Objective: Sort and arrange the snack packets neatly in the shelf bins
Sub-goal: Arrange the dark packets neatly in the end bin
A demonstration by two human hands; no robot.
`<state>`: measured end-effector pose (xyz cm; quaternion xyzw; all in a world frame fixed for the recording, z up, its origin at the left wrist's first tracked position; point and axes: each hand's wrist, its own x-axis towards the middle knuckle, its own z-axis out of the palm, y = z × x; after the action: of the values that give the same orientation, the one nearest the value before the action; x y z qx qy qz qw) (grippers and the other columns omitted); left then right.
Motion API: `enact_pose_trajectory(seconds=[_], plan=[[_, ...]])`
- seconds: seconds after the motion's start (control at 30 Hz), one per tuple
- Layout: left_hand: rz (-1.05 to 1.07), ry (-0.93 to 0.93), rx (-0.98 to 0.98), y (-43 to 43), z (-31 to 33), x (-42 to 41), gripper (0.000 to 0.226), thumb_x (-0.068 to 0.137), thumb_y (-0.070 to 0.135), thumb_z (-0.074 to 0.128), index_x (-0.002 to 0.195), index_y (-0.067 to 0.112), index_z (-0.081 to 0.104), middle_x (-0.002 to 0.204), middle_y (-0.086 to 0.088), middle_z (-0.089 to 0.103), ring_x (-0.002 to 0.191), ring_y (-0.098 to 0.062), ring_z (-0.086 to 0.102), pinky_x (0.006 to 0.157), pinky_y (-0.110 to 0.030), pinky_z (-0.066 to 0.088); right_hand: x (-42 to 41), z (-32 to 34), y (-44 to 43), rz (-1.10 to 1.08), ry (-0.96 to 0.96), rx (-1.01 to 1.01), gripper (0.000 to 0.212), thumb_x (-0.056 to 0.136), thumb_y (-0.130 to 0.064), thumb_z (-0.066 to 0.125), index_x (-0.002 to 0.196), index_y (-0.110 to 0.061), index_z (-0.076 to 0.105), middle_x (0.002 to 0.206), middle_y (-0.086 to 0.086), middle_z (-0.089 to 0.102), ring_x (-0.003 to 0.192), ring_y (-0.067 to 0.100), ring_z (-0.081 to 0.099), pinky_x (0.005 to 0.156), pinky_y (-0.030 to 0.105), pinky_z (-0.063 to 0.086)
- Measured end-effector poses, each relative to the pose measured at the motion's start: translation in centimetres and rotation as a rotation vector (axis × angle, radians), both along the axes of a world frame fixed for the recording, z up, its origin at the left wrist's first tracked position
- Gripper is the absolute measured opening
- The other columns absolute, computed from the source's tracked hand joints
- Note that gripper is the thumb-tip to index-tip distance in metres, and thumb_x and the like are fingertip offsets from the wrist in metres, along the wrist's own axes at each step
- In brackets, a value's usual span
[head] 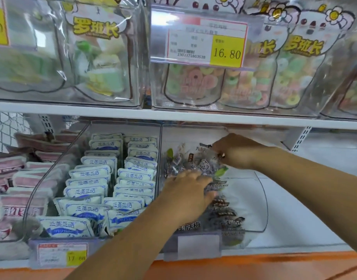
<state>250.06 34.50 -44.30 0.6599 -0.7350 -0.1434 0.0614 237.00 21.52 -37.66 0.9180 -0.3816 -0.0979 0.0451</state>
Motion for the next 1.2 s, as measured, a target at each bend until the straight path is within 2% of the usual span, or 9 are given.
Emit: enact_pose_trajectory(seconds=[0.13, 0.27, 0.5, 0.6, 0.73, 0.83, 0.93, 1.07, 1.2], plan=[[-0.014, 0.032, 0.032, 0.1, 0.1, 0.2, 0.057, 0.099, 0.057, 0.023, 0.151, 0.037, 0.017, 0.162, 0.006, 0.004, 0.148, -0.02, 0.0, 0.119, -0.049, 0.005, 0.4, -0.6, -0.7, -0.003, 0.011, -0.022, 0.026, 0.087, 0.0, 0.051, 0.101, -0.016, 0.066, 0.099, 0.003, 0.062, 0.089, 0.021, 0.06, 0.078, 0.033, 0.052], [-0.016, 0.036, 0.041, 0.2, -0.1, 0.3, 0.056, 0.099, 0.057, 0.021, 0.151, 0.037, 0.015, 0.162, 0.005, -0.001, 0.148, -0.02, -0.004, 0.119, -0.051, 0.002, 1.2, -1.3, -0.8, -0.037, 0.082, -0.03, 0.024, 0.085, 0.005, 0.048, 0.079, -0.017, 0.053, 0.084, 0.001, 0.054, 0.08, 0.022, 0.057, 0.067, 0.031, 0.046], [-0.001, 0.032, 0.045, 0.5, 0.1, 0.2, 0.055, 0.101, 0.054, 0.024, 0.152, 0.037, 0.014, 0.162, -0.001, -0.001, 0.148, -0.021, -0.005, 0.118, -0.048, -0.001, 3.2, -3.4, -1.8, -0.04, 0.165, 0.032, 0.024, 0.091, -0.007, 0.057, 0.112, -0.014, 0.066, 0.106, 0.006, 0.065, 0.089, 0.022, 0.063, 0.082, 0.034, 0.054], [0.016, 0.055, 0.044, 0.8, 0.7, 0.3, 0.055, 0.101, 0.051, 0.029, 0.152, 0.036, 0.016, 0.162, -0.004, 0.001, 0.148, -0.023, -0.001, 0.118, -0.046, 0.003, 3.3, -1.1, -1.9, -0.053, 0.234, 0.175, 0.035, 0.085, -0.03, 0.068, 0.116, -0.014, 0.066, 0.113, 0.003, 0.066, 0.103, 0.021, 0.061, 0.086, 0.028, 0.049], [0.012, 0.076, 0.008, 1.3, 2.2, 0.3, 0.054, 0.101, 0.044, 0.04, 0.151, 0.031, 0.025, 0.158, -0.003, 0.022, 0.142, -0.025, 0.028, 0.113, -0.041, 0.028, 3.7, 0.2, -1.6, -0.059, -0.193, 0.246, 0.036, 0.092, -0.047, 0.056, 0.115, -0.021, 0.064, 0.111, -0.009, 0.058, 0.104, 0.012, 0.054, 0.086, 0.025, 0.04], [-0.095, -0.016, -0.117, 2.1, 3.8, 1.6, 0.045, 0.098, 0.044, 0.046, 0.14, 0.029, 0.043, 0.139, 0.003, 0.05, 0.121, -0.017, 0.05, 0.102, -0.037, 0.043, 5.7, -1.5, -1.0, -0.11, -0.17, 0.303, 0.062, 0.092, -0.067, 0.033, 0.092, -0.012, 0.062, 0.09, 0.0, 0.059, 0.086, 0.017, 0.056, 0.078, 0.031, 0.041], [-0.079, 0.004, -0.275, 2.6, 4.9, 4.7, 0.039, 0.097, 0.043, 0.048, 0.134, 0.034, 0.051, 0.132, 0.012, 0.055, 0.119, -0.007, 0.049, 0.106, -0.028, 0.037, 7.1, -2.5, -0.8, -0.207, -0.252, 0.39, 0.07, 0.086, -0.076, 0.031, 0.087, -0.014, 0.064, 0.087, 0.005, 0.061, 0.082, 0.019, 0.059, 0.073, 0.032, 0.043], [0.086, 0.088, -0.369, 2.8, 4.5, 9.1, 0.043, 0.095, 0.046, 0.048, 0.136, 0.034, 0.051, 0.137, 0.014, 0.051, 0.124, -0.006, 0.045, 0.103, -0.021, 0.031, 6.8, -2.7, -0.9, -0.342, -0.464, 0.555, 0.047, 0.075, -0.059, 0.064, 0.084, -0.013, 0.071, 0.088, 0.003, 0.064, 0.079, 0.017, 0.058, 0.064, 0.027, 0.041], [0.138, 0.215, -0.296, 3.1, 3.3, 10.2, 0.045, 0.095, 0.049, 0.047, 0.137, 0.036, 0.049, 0.14, 0.015, 0.048, 0.127, -0.002, 0.041, 0.101, -0.017, 0.032, 5.9, -1.5, 0.6, -0.349, -0.54, 0.555, 0.022, 0.078, -0.025, 0.068, 0.092, -0.009, 0.072, 0.103, 0.009, 0.069, 0.099, 0.028, 0.065, 0.078, 0.035, 0.053]])
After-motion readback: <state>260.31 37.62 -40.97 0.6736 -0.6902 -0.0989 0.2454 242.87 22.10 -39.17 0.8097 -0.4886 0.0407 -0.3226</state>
